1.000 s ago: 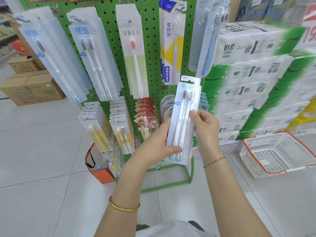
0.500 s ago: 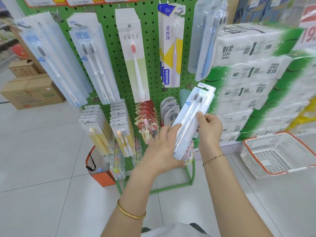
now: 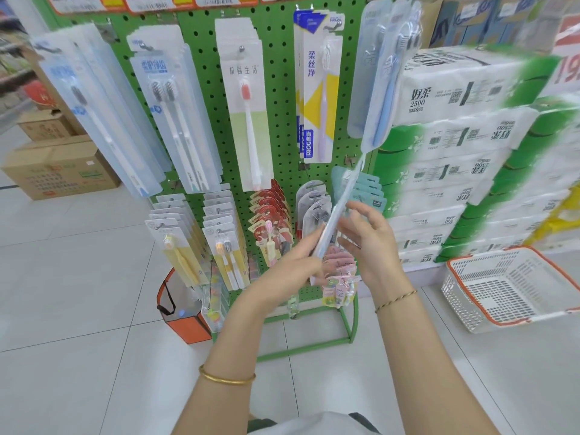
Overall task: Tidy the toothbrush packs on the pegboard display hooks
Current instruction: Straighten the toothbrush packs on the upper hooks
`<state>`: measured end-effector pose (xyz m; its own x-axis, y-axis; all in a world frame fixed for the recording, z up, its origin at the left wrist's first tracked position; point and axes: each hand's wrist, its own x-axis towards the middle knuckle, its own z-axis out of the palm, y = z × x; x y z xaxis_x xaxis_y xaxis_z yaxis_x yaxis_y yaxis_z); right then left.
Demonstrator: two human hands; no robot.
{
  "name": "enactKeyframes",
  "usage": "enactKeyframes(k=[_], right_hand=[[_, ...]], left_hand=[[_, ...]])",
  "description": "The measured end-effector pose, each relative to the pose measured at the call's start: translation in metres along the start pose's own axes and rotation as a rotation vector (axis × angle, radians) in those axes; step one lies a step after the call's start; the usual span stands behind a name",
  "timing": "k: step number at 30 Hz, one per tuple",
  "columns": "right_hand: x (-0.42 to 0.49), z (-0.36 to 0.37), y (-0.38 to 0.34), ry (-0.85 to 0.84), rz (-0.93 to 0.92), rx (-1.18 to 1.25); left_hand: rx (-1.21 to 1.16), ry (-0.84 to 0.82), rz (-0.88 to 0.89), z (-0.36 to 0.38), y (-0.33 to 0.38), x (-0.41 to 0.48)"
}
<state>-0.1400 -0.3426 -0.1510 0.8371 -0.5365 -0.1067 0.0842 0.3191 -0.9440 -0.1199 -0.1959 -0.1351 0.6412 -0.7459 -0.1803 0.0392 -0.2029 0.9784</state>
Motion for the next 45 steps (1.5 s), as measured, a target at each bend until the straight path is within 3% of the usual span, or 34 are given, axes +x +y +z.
enactKeyframes(k=[4, 10, 14, 18, 24, 28, 35, 42, 45], right_hand=[[0.002, 0.0, 0.001, 0.088, -0.013, 0.092], [0.006, -0.003, 0.003, -0.028, 0.019, -0.009], [0.001, -0.007, 0.002, -0.127, -0.033, -0.049], [-0.003, -0.007, 0.001, -0.224, -0.057, -0.102], [-0.008, -0.009, 0.0, -0.373, -0.045, -0.174], [-0.007, -0.01, -0.001, -0.433, -0.062, -0.202], [-0.007, -0.006, 0.002, -0.51, -0.035, -0.166], [-0.006, 0.017, 0.014, -0.81, 0.107, -0.19], [-0.006, 0.045, 0.006, -0.858, 0.095, -0.229]], left_hand=[[-0.317, -0.057, -0.087, -0.008, -0.006, -0.002], [-0.203, -0.073, -0.115, -0.01, -0.015, 0.0], [0.022, 0.049, -0.144, -0.015, -0.025, 0.008], [-0.002, 0.132, -0.166, -0.012, -0.021, 0.012], [-0.13, 0.476, 0.1, -0.023, 0.014, 0.023], [-0.192, 0.607, 0.197, -0.03, 0.032, 0.024], [-0.422, 0.512, 0.231, -0.033, 0.038, 0.019], [-0.624, 0.419, 0.319, -0.054, 0.045, 0.01], [-0.693, 0.396, 0.331, -0.07, 0.056, 0.003]])
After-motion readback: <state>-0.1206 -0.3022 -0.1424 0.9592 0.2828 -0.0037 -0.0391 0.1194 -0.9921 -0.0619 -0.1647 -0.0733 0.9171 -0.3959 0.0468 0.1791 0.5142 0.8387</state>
